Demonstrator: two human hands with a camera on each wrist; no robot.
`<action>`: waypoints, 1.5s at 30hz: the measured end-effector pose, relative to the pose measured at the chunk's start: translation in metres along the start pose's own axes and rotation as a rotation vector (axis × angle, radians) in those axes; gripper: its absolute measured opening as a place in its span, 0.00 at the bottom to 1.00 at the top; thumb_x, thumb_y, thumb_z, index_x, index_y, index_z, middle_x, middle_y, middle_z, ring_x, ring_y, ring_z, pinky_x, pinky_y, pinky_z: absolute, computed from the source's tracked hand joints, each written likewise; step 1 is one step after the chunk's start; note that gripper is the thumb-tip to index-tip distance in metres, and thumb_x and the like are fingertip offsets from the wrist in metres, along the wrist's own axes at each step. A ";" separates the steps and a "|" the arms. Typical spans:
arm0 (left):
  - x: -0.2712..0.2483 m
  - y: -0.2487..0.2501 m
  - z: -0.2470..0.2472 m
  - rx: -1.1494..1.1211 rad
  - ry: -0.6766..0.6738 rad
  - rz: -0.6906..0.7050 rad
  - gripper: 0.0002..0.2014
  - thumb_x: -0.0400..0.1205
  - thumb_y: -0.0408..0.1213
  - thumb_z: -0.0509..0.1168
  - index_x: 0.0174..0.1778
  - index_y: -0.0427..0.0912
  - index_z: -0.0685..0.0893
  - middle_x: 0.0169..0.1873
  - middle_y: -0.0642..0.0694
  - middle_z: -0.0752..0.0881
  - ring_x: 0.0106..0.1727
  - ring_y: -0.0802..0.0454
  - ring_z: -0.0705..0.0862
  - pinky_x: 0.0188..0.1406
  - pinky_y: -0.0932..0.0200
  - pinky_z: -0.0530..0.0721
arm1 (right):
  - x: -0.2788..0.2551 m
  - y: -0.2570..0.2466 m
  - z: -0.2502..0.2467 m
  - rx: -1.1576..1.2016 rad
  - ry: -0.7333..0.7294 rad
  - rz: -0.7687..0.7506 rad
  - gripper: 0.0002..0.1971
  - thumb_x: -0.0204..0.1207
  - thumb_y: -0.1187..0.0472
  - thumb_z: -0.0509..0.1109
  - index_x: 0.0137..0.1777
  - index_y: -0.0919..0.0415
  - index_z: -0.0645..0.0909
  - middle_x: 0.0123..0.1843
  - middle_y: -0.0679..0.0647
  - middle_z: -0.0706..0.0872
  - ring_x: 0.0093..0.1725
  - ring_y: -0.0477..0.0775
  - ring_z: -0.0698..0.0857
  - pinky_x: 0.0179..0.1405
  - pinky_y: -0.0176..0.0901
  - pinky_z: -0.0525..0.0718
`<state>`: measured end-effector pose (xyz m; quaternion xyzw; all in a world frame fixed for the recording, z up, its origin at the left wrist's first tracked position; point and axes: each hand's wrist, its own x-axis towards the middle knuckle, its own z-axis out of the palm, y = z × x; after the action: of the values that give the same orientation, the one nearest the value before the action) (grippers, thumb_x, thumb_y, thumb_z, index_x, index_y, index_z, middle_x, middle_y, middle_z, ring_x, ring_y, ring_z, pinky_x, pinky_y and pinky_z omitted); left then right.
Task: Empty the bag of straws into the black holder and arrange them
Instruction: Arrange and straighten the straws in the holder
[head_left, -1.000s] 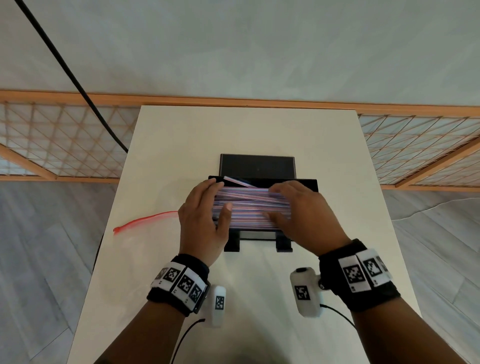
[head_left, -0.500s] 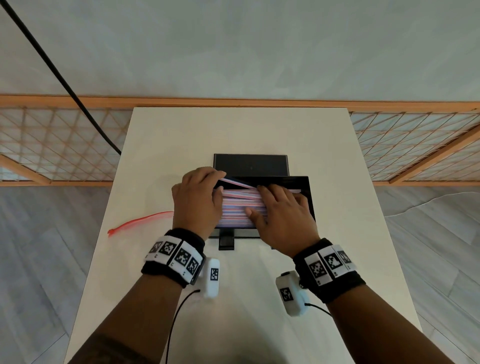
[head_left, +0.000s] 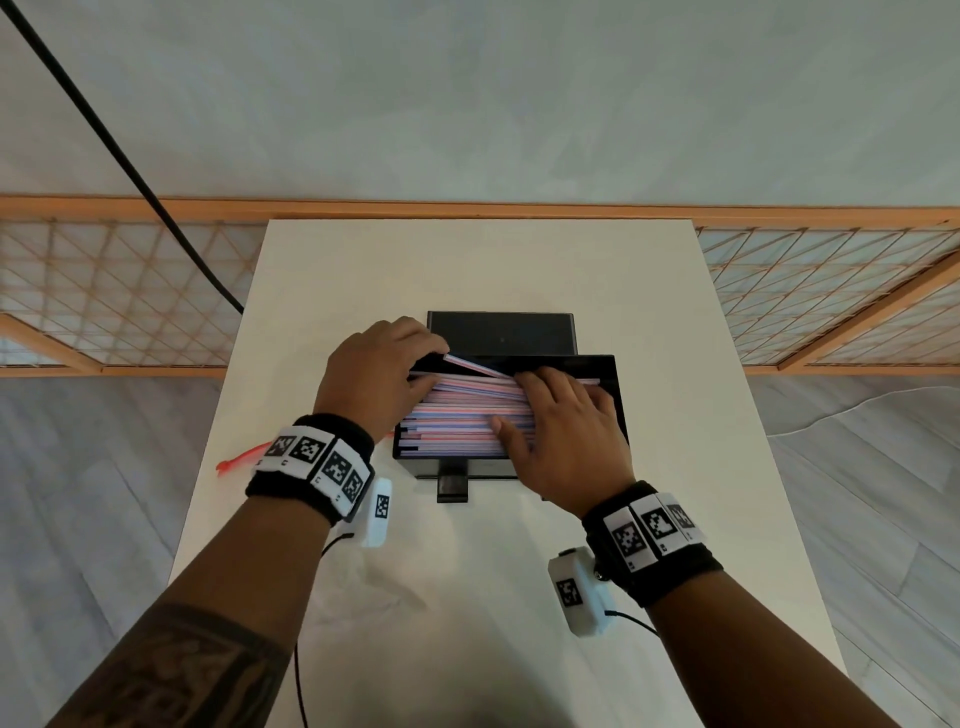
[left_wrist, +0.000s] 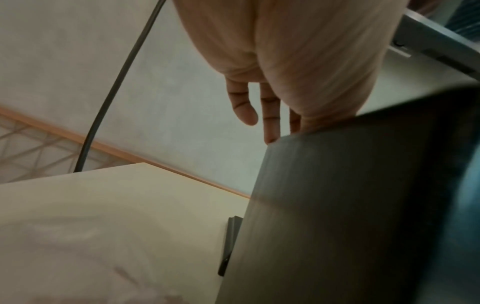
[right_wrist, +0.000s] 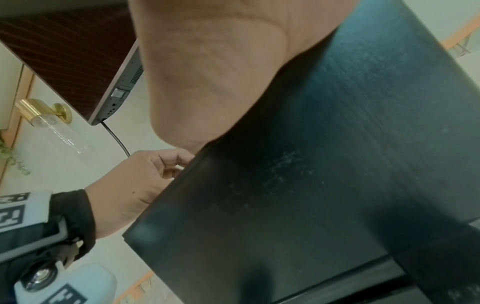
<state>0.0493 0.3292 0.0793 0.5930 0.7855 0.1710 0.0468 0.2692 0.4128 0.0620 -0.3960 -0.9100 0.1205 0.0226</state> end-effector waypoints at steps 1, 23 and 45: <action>0.001 0.000 0.002 0.003 0.012 0.008 0.12 0.78 0.41 0.76 0.58 0.52 0.91 0.55 0.54 0.89 0.53 0.48 0.87 0.46 0.52 0.83 | 0.000 0.000 0.000 0.002 0.002 0.001 0.32 0.79 0.31 0.50 0.75 0.49 0.72 0.73 0.47 0.78 0.73 0.53 0.78 0.70 0.58 0.74; -0.048 -0.022 -0.037 -0.352 -0.011 -0.228 0.07 0.76 0.36 0.79 0.45 0.53 0.92 0.49 0.56 0.89 0.51 0.58 0.85 0.55 0.62 0.83 | -0.006 0.011 -0.002 0.424 0.297 -0.051 0.24 0.80 0.44 0.67 0.72 0.53 0.76 0.69 0.47 0.80 0.71 0.49 0.78 0.72 0.56 0.74; 0.016 0.053 -0.002 0.310 -0.661 0.031 0.32 0.75 0.43 0.76 0.75 0.49 0.72 0.61 0.45 0.81 0.56 0.41 0.87 0.50 0.47 0.86 | 0.045 0.018 -0.038 -0.291 -0.441 -0.237 0.37 0.68 0.52 0.76 0.77 0.50 0.67 0.67 0.53 0.77 0.61 0.60 0.85 0.61 0.55 0.79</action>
<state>0.0924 0.3567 0.0999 0.6279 0.7355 -0.1504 0.2053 0.2564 0.4647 0.0917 -0.2502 -0.9406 0.0683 -0.2190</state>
